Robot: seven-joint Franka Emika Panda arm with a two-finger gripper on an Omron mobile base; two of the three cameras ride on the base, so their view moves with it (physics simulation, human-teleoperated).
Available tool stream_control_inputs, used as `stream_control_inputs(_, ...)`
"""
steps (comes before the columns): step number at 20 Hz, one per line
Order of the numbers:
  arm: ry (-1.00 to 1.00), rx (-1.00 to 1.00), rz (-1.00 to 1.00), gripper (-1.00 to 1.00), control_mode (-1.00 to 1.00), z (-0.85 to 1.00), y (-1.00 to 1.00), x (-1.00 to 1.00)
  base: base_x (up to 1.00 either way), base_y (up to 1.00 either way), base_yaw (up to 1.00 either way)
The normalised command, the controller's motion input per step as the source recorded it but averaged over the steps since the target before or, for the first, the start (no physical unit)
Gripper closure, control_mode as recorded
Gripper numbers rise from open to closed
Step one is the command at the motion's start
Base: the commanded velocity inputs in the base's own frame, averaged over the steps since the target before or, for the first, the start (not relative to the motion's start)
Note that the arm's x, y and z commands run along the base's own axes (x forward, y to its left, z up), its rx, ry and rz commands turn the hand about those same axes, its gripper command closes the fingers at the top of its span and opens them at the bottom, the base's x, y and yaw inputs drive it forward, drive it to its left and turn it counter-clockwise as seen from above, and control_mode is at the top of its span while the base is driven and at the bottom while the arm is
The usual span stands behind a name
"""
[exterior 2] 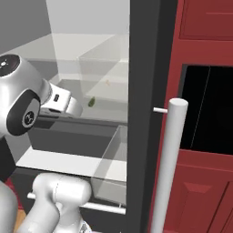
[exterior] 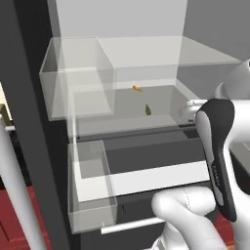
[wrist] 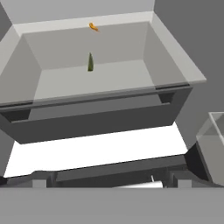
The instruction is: Take the lemon wedge from the fridge and place it on the plate with fish on the dining counter.
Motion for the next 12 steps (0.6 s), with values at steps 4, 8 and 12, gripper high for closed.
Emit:
stream_control_inputs(4, 0.00, 0.00, 0.00, -1.00, 1.00, 0.00, 0.00, 0.00, 0.59, 0.27, -0.05)
stream_control_inputs(8, 0.00, 0.00, 0.00, -1.00, 1.00, 0.00, 0.00, 0.00, 0.30, 0.46, -0.01)
stream_control_inputs(12, -0.09, 0.00, 0.08, -1.00, -1.00, 0.00, 0.28, 0.14, 0.00, 0.12, 0.00)
